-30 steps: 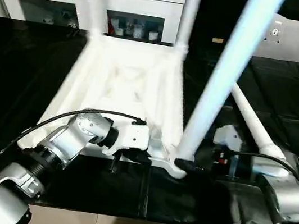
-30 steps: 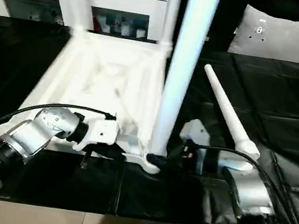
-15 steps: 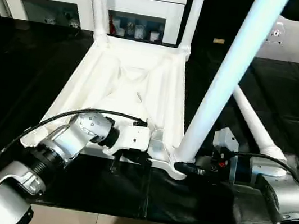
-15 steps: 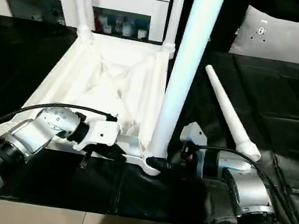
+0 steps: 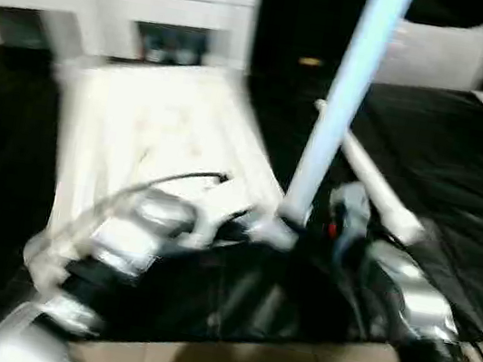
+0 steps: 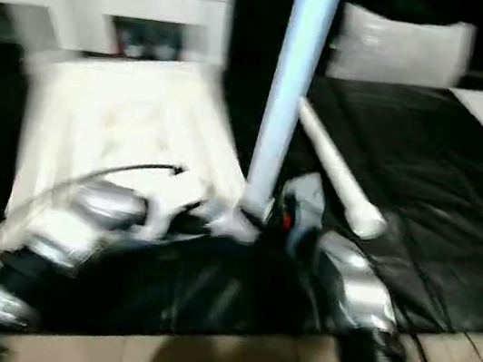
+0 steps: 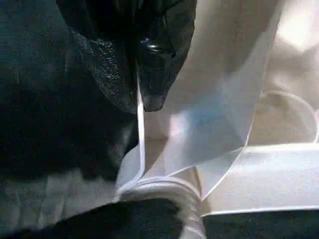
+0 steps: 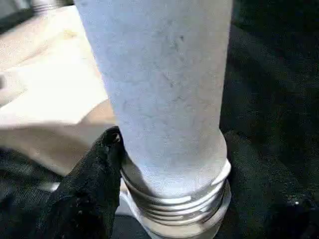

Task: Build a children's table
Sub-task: Rotate leg to tighten

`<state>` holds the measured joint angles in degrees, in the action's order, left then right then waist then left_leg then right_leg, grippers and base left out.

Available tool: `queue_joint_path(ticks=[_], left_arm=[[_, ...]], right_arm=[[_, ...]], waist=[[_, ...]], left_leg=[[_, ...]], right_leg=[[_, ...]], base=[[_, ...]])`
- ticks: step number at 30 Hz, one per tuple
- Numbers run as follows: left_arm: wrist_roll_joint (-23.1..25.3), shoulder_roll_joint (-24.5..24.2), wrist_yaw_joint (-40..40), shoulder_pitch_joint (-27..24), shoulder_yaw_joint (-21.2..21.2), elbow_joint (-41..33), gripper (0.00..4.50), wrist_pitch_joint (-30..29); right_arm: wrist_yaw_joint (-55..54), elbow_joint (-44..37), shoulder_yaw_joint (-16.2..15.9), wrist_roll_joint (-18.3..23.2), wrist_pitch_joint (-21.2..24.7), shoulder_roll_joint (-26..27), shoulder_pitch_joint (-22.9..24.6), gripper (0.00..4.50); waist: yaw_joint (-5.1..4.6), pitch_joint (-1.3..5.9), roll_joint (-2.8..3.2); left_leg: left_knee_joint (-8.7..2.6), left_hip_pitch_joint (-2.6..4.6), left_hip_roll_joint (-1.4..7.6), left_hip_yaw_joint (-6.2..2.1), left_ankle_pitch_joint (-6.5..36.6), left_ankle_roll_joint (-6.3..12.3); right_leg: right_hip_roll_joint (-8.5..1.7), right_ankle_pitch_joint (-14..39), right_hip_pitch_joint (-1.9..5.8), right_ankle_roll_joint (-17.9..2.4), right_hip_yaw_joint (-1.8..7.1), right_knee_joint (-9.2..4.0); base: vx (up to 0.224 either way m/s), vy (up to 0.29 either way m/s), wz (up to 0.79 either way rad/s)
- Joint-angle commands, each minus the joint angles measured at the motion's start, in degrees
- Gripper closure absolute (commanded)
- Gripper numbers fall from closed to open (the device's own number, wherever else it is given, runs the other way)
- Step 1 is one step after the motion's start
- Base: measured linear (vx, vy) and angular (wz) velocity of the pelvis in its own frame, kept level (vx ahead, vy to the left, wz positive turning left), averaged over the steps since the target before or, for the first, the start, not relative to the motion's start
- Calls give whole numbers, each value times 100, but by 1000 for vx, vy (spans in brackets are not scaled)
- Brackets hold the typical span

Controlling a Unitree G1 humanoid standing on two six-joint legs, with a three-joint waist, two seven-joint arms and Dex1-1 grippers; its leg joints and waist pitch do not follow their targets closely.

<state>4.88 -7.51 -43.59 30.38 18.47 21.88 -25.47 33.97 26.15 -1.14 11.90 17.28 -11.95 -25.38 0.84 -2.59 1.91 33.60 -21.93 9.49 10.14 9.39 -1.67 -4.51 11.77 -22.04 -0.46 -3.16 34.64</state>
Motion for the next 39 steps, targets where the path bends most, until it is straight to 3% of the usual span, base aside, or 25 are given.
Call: queue_joint_path(ticks=[1,2,4,5,8,9,12,14,15,20,27,30,31,34,39], left_arm=[[-116,201,-135,-22,287,-265,450,46],[-49,170,-177,-16,381,-265,450,148],[-13,147,-187,-23,395,-285,450,136],[-4,136,-191,-25,395,-285,450,141],[106,8,-206,-36,414,-259,450,212],[161,-147,-256,-58,431,-227,450,334],[199,-422,-493,-72,496,-132,450,592],[196,-571,-688,-68,533,-88,450,718],[186,-676,-840,-58,564,-58,450,845],[159,-938,-1249,-29,671,0,450,1165],[141,-1495,-2562,111,1132,166,450,2218],[157,-1520,-2718,165,1191,232,450,2384],[158,-1521,-2729,169,1195,237,450,2394],[156,-1536,-2859,215,1238,284,450,2509],[149,-1540,-3085,327,1300,424,450,2733]], right_arm=[[-233,230,-119,-76,97,179,-62,124],[-177,196,-137,-131,-27,130,7,110],[-158,167,-114,-164,-79,124,45,110],[-158,157,-108,-174,-94,121,55,76],[-55,47,-67,-168,-194,60,153,58],[112,-100,-68,-133,-375,-52,270,45],[611,-365,-70,-21,-642,-337,460,21],[902,-474,-39,64,-726,-516,537,5],[1129,-542,-13,127,-747,-652,579,5],[1725,-720,-2,265,-737,-986,652,5],[3269,-978,-487,333,-789,-1749,582,5],[3398,-862,-636,185,-908,-1805,523,5],[3404,-852,-642,179,-914,-1805,518,33],[3504,-770,-704,151,-913,-1795,475,44],[3865,-770,-850,271,-631,-1789,446,80]], waist=[[62,283,-55],[81,275,-86],[121,287,-63],[189,308,-58],[248,327,-36],[280,341,12],[342,345,-8],[362,342,15],[364,335,-4],[374,331,11],[453,337,-3],[496,340,-3],[501,342,-4],[546,349,-7],[561,357,-16]], left_leg=[[-455,96,322,-191,2297,-56],[-447,97,316,-176,2218,31],[-439,96,328,-163,2070,88],[-435,95,349,-141,1832,110],[-434,79,350,-129,1570,182],[-425,80,348,-133,1434,212],[-417,70,350,-122,1334,313],[-422,68,358,-127,1347,326],[-432,72,358,-128,1409,314],[-440,88,372,-134,1500,273],[-418,106,387,-111,1376,368],[-421,113,406,-109,1383,339],[-423,118,410,-108,1364,322],[-416,115,413,-106,1308,324],[-407,110,411,-107,1267,341]], right_leg=[[-423,2397,119,-875,233,-602],[-424,2354,109,-901,235,-608],[-435,2306,119,-917,243,-606],[-418,1877,123,-994,251,-569],[-410,1321,167,-1095,241,-513],[-415,1099,185,-1134,236,-483],[-419,876,223,-1110,224,-485],[-417,883,226,-1129,207,-488],[-409,979,228,-1131,198,-493],[-413,1102,224,-1162,203,-489],[-422,945,220,-1260,198,-460],[-428,970,211,-1294,199,-441],[-431,950,209,-1303,202,-438],[-438,858,219,-1345,204,-419],[-442,841,228,-1347,199,-411]], base=[[0,0,0],[0,0,0],[0,0,0],[0,0,0],[0,0,0],[0,0,0],[0,0,0],[0,0,0],[0,0,0],[0,0,0],[0,0,0],[0,0,0],[0,0,0],[0,0,0],[0,0,0]])
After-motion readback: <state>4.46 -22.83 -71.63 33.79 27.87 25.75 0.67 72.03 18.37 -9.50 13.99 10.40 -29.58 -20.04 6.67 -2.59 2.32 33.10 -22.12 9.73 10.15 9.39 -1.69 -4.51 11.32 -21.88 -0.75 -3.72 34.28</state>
